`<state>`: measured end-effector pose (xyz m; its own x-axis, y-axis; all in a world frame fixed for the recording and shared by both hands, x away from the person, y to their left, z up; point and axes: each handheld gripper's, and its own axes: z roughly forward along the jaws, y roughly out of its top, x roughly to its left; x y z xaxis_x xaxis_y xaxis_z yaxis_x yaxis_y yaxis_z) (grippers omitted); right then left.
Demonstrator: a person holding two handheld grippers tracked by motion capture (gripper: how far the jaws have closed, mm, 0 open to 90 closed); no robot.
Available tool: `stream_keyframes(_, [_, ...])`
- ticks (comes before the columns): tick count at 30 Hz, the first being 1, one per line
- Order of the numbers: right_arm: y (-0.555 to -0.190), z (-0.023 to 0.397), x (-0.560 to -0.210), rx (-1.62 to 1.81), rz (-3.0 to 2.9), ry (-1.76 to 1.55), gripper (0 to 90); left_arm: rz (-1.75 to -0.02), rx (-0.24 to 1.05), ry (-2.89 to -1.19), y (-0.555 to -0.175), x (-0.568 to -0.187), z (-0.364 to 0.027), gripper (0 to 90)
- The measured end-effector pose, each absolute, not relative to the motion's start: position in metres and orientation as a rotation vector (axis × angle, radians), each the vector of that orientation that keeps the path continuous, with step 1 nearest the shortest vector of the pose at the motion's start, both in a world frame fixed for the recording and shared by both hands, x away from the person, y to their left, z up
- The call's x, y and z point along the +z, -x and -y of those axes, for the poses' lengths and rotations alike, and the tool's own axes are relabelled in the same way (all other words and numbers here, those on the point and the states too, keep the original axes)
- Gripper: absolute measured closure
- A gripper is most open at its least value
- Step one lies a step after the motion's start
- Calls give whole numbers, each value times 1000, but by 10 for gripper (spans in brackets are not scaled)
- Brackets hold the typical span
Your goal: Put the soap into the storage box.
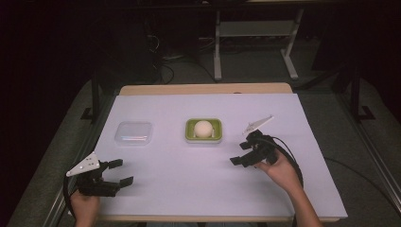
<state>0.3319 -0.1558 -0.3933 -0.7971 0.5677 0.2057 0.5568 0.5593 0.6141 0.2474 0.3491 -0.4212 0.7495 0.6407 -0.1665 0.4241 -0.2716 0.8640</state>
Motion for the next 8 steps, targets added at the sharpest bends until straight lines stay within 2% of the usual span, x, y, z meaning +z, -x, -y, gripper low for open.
stream_keyframes(5, [-306,171,-406,1068,-2727,-1014,224,-812,267,-1921,-248,-422,-349,131])
stream_keyframes(8, [-286,180,-417,1228,-2680,-1021,234,-816,265,-1921,-249,-423,-348,132])
